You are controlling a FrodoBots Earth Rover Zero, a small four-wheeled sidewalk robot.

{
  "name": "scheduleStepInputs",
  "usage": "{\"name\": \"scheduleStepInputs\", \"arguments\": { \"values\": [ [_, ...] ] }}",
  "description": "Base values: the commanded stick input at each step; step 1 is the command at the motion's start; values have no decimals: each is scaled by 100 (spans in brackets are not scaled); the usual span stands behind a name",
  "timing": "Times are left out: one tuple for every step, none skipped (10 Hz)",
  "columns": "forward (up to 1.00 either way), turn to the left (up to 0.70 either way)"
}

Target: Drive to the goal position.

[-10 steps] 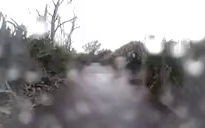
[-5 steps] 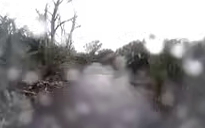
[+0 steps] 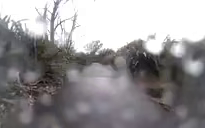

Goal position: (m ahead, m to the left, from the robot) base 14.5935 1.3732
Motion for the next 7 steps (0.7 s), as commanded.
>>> {"name": "scheduleStepInputs", "arguments": {
  "values": [
    [100,0],
    [100,0],
    [100,0],
    [100,0],
    [100,0],
    [100,0],
    [100,0]
  ]
}}
